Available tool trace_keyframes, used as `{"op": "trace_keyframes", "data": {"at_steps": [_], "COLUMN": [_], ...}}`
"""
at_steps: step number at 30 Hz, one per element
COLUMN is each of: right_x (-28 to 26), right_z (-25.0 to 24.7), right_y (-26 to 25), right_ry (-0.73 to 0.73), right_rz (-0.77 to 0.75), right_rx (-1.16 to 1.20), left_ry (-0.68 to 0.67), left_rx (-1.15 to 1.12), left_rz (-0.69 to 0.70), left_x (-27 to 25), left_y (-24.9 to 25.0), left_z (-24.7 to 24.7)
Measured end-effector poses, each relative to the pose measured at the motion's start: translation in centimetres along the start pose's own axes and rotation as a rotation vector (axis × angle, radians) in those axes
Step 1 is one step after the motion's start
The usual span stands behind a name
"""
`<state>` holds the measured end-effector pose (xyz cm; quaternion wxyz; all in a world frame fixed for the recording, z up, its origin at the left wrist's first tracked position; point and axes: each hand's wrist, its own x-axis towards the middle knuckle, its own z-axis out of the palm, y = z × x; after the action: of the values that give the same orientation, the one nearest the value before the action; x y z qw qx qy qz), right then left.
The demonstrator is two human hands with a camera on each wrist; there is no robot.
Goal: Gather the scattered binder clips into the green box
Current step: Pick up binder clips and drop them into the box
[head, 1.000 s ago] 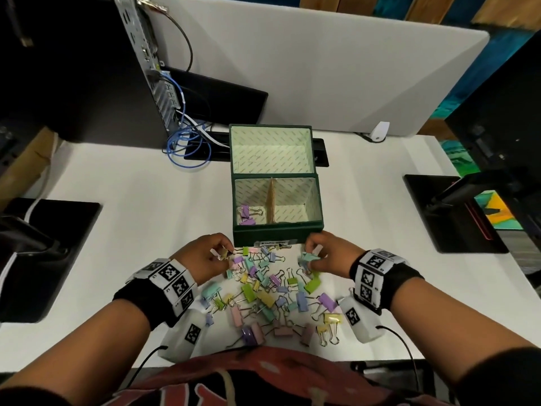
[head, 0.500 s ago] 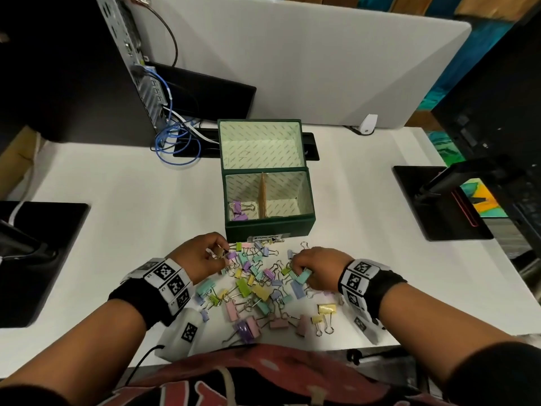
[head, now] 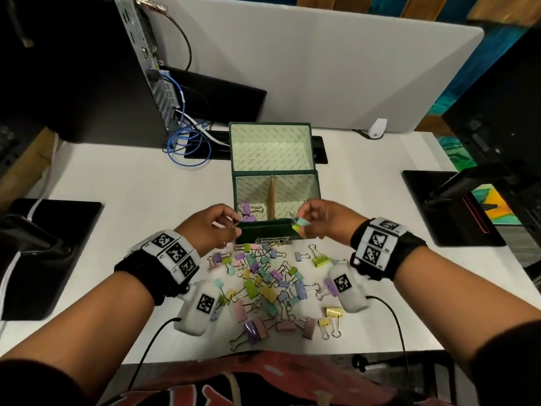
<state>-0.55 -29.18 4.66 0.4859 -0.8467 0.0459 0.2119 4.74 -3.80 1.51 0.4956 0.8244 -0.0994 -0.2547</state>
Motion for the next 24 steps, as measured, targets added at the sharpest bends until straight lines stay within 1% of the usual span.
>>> {"op": "trace_keyframes", "data": {"at_steps": [3,5,7,9,13,16,18,20,22,24], "right_x": [1.2,2.1,3.3,4.4,4.7,3.4,2.2,0.8,-0.5,-1.7], "right_z": [-0.3,0.1,0.6,1.0,1.4,1.0,0.5,0.3,0.5,0.7], "right_y": [-2.8,-4.4,-5.4,-5.7,-4.8,-3.3,-2.0,-0.5,0.9,2.5], "right_ry": [0.031,0.042,0.075,0.089,0.142,0.159,0.179,0.194,0.147,0.056], "right_rz": [-0.063,-0.099,-0.100,-0.082,-0.103,-0.127,-0.125,-0.102,-0.062,0.001], "right_rx": [0.026,-0.015,-0.053,-0.036,-0.041,-0.071,-0.080,-0.085,-0.104,-0.206], "left_ry": [0.017,0.027,0.045,0.071,0.107,0.129,0.118,0.079,0.036,0.034], "left_rx": [-0.026,-0.017,-0.026,-0.065,-0.081,-0.005,0.048,0.088,0.108,0.171], "left_rz": [0.045,0.071,0.088,0.092,0.089,0.075,0.072,0.081,0.103,0.189], "left_x": [0.8,1.3,1.7,2.0,2.5,2.8,3.0,3.1,2.9,2.2], "left_y": [1.5,2.3,2.9,3.4,3.4,3.1,3.1,3.2,3.2,3.1], "left_z": [-0.2,-0.3,-0.2,0.0,0.0,-0.3,-0.1,0.4,0.8,1.2]}}
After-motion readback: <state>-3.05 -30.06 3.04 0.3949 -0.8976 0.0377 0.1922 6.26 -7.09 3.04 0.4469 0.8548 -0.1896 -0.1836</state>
